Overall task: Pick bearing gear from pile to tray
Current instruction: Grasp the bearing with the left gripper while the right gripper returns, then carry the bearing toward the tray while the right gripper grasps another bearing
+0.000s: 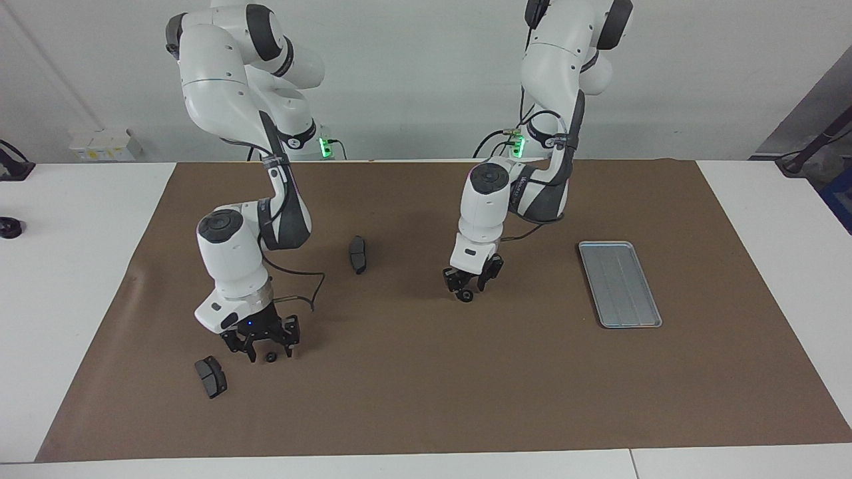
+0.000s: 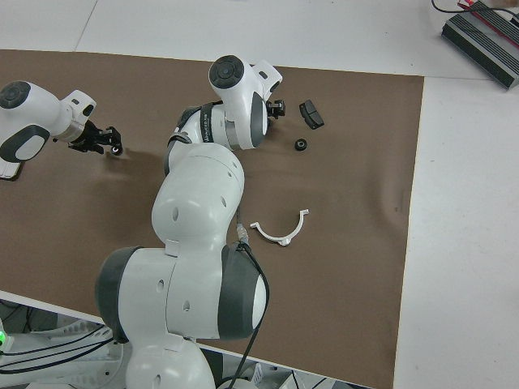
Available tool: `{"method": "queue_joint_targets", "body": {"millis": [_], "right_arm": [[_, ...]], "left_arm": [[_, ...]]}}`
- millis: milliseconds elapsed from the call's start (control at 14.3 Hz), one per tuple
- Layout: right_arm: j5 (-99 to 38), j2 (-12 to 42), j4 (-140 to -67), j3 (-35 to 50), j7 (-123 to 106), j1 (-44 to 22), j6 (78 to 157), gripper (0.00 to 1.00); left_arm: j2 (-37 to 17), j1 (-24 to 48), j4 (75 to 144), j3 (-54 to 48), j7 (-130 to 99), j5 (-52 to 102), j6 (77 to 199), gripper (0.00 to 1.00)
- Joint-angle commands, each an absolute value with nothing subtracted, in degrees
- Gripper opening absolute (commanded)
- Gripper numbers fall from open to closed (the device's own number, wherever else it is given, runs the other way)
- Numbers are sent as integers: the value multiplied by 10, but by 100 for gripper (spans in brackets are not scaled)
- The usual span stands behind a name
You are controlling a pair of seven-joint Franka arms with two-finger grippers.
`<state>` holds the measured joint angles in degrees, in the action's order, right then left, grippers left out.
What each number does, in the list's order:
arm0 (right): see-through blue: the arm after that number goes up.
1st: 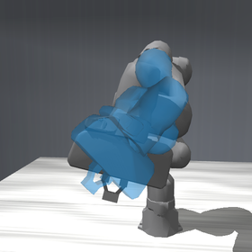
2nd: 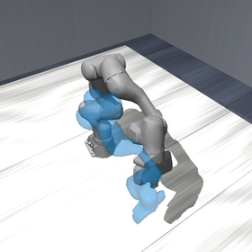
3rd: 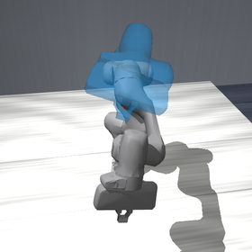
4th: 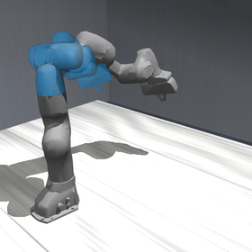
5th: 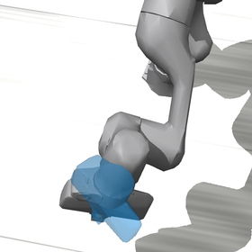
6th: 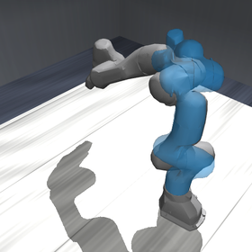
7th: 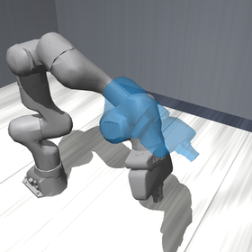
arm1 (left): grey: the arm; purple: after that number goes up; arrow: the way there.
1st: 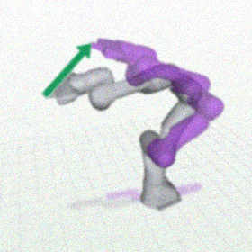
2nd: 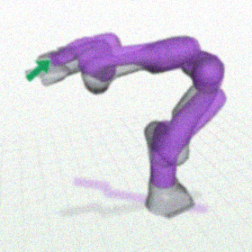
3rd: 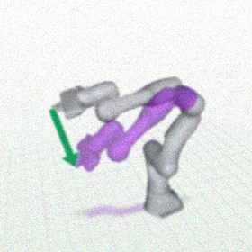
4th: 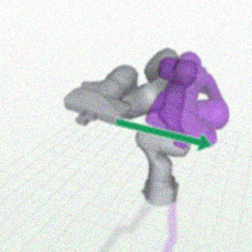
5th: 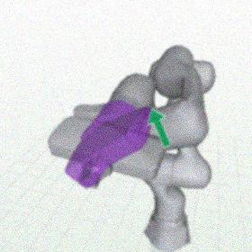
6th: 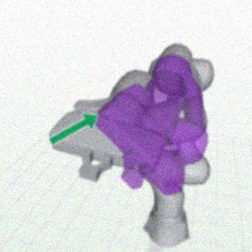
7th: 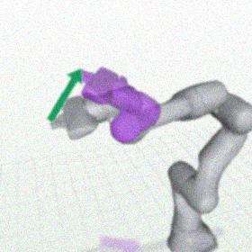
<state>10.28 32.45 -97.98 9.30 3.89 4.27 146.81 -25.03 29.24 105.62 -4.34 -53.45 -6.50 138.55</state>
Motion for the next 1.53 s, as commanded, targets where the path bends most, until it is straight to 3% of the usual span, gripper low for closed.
{"method": "queue_joint_targets", "body": {"millis": [0, 419, 628, 698, 837, 1116, 1465], "right_arm": [[105, 321, -996, 98, 36, 50, 1470, 54], [105, 316, -1014, 98, 36, 64, 1464, 40], [106, 316, -1014, 98, 36, 65, 1458, 28], [106, 316, -1014, 98, 36, 64, 1458, 25], [105, 316, -1013, 98, 36, 65, 1459, 17], [106, 317, -1009, 98, 36, 65, 1461, 5], [105, 317, -982, 100, 44, 20, 1464, 5]], "left_arm": [[-250, 306, 1065, -33, -554, -81, 1404, 58], [-251, 310, 1078, -33, -554, -88, 1423, 55], [-251, 310, 1079, -33, -554, -91, 1425, 50], [-251, 310, 1079, -33, -554, -91, 1424, 42], [-251, 309, 1079, -33, -551, -92, 1425, 0], [-249, 300, 1046, -33, -543, -98, 1377, 0], [-151, 246, 1049, -37, -489, -77, 1279, 0]]}}
